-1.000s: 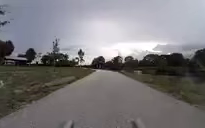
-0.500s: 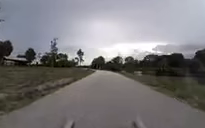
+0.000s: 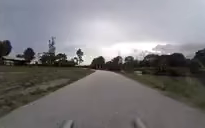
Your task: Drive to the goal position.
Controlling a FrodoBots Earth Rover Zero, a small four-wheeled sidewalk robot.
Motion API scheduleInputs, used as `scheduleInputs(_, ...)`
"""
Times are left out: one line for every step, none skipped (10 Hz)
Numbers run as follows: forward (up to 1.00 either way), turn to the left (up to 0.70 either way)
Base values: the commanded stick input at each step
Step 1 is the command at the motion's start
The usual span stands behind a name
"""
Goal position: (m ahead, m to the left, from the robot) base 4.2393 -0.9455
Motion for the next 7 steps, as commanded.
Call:
scheduleInputs(1.0, 0.0)
scheduleInputs(1.0, 0.0)
scheduleInputs(1.0, 0.27)
scheduleInputs(1.0, 0.32)
scheduleInputs(1.0, 0.13)
scheduleInputs(1.0, 0.0)
scheduleInputs(1.0, 0.0)
